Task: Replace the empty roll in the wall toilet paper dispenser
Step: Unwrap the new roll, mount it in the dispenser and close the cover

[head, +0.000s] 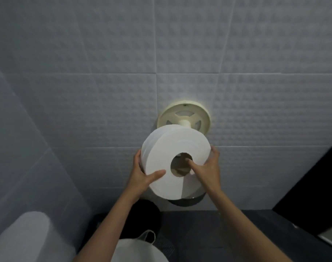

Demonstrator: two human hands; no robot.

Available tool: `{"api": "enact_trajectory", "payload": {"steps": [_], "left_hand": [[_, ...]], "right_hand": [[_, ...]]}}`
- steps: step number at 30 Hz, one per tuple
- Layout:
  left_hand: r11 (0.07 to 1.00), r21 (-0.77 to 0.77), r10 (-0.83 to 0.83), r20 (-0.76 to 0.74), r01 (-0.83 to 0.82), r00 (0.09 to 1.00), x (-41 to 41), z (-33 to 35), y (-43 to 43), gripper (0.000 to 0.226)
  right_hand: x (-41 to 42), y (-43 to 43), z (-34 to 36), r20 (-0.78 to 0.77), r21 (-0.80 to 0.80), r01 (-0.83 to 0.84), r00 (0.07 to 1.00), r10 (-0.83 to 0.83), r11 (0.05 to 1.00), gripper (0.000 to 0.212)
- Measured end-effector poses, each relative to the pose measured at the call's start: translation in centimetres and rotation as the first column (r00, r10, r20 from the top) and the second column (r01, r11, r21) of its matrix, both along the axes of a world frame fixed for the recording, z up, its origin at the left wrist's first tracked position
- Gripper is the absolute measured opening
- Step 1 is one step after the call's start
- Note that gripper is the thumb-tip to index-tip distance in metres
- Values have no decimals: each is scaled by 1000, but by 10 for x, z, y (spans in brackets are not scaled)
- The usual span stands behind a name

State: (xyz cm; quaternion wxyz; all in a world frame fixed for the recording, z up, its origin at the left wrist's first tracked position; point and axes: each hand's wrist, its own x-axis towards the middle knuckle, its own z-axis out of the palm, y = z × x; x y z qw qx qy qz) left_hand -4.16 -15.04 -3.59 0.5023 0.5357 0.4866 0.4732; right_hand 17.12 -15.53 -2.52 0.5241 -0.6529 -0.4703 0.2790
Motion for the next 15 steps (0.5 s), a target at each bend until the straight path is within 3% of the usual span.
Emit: {"api": "enact_trajectory", "payload": {"steps": [6, 11, 15], "left_hand": [[995, -12, -96, -147, 95, 984, 19, -1, 52, 114], [985, -79, -166, -252, 150, 953, 39, -1, 92, 118], [999, -22, -42, -374, 36, 927, 60, -7, 109, 126]], "right_hand": [[36, 49, 22, 400, -17, -66, 914, 67, 998, 82], [52, 74, 9, 472, -40, 45, 881, -21, 998, 75], [56, 87, 0, 512, 4, 53, 858, -47, 999, 83]]}}
